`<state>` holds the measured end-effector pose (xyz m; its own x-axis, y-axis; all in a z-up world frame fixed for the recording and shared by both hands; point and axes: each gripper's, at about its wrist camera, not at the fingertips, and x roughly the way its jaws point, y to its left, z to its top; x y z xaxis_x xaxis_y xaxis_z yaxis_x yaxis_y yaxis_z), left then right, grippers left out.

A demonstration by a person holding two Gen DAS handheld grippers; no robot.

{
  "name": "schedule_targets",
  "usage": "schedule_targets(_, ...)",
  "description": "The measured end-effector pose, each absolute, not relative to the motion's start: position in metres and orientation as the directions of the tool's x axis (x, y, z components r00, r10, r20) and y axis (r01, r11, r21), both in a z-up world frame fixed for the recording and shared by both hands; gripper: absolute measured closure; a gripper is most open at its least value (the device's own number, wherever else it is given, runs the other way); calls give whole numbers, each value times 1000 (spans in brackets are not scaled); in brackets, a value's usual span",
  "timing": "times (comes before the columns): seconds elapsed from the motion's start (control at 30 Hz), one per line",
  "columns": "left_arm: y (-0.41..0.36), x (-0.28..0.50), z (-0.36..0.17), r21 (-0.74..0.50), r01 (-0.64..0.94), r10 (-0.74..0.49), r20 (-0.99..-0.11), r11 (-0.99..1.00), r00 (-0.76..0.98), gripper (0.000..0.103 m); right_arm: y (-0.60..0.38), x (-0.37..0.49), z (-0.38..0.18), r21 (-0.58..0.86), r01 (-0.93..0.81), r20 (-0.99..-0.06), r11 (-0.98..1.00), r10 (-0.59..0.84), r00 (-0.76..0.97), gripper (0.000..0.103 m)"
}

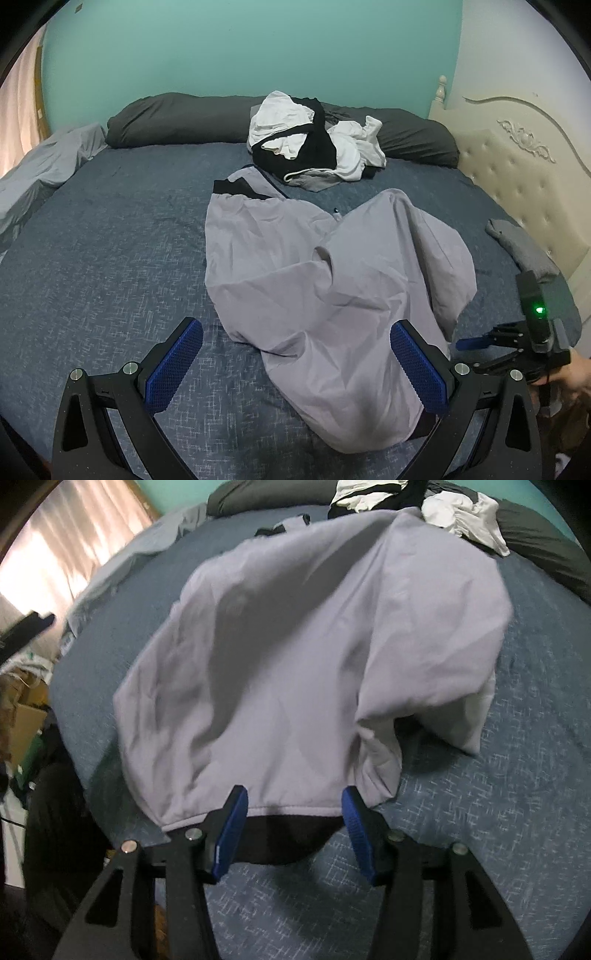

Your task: Fold clothes

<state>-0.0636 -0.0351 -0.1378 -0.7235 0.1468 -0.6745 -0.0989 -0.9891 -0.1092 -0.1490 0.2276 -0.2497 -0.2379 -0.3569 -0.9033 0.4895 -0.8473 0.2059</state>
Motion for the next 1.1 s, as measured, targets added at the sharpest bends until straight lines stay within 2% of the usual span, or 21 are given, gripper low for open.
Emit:
schedule_targets(0.17, -43, -57, -139, -117, -95, 149, -676, -989, -722, 0, 213, -155, -266, 171, 491, -928, -854, -308, -212, 49)
schedule_targets(0.2, -44, -56, -139, -118, -93, 149, -676, -989, -722, 0, 212, -156, -269, 167, 488, -929, -857, -302, -212, 52)
schedule_targets(0.27, -49, -55, -140, -122, -85, 146, -676, -989, -722, 0, 210, -157, -271, 153, 489, -930, -859, -293, -223, 63)
schedule_targets(0.33, -52, -55, -142, -123, -77, 140, -679, -989, -720, 0, 206, -158, -271, 128, 495, -926, -859, -282, -250, 85)
schedule_targets(0.37, -54, -57, -144, -122, -70, 135, -686, -990, -715, 0, 205, -158, -271, 121, 497, -924, -859, -280, -260, 89)
schedule_targets(0.4, -55, -58, -145, -124, -68, 135, -689, -990, -713, 0, 204, -158, -270, 121, 497, -922, -859, -283, -263, 99)
schedule_targets(0.47, -58, -57, -147, -136, -62, 139, -685, -989, -715, 0, 202, -157, -266, 129, 503, -915, -854, -298, -272, 102)
schedule_targets(0.67, -63, -56, -154, -154, -57, 149, -689, -986, -710, 0, 197, -161, -250, 137, 514, -905, -847, -318, -282, 103)
schedule_targets(0.7, -63, -56, -154, -157, -57, 151, -688, -986, -709, 0, 197, -161, -250, 144, 508, -910, -849, -315, -270, 102)
schedule_targets(0.77, -66, -56, -153, -166, -55, 155, -682, -985, -715, 0, 199, -162, -255, 157, 483, -923, -861, -302, -239, 87)
schedule_targets(0.8, -67, -56, -152, -171, -54, 157, -679, -984, -717, 0, 200, -163, -259, 159, 472, -929, -867, -294, -227, 57)
schedule_targets(0.83, -68, -56, -152, -178, -54, 161, -676, -983, -719, 0, 201, -162, -262, 158, 464, -930, -871, -289, -226, 35)
schedule_targets(0.87, -69, -55, -151, -183, -54, 165, -673, -982, -721, 0, 202, -162, -265, 165, 456, -930, -874, -292, -223, 31)
schedule_targets(0.97, -68, -55, -151, -184, -60, 170, -671, -981, -722, 0, 201, -164, -272, 197, 434, -926, -879, -312, -211, 31)
schedule_targets(1.03, -69, -54, -150, -182, -62, 170, -670, -981, -722, 0, 195, -165, -279, 165, 433, -937, -886, -278, -212, 31)
schedule_targets(1.07, -70, -54, -150, -183, -60, 169, -669, -981, -724, 0, 190, -164, -282, 149, 442, -941, -885, -264, -210, 32)
schedule_targets(1.1, -71, -54, -149, -184, -57, 168, -668, -981, -725, 0, 186, -163, -285, 131, 452, -945, -882, -249, -212, 39)
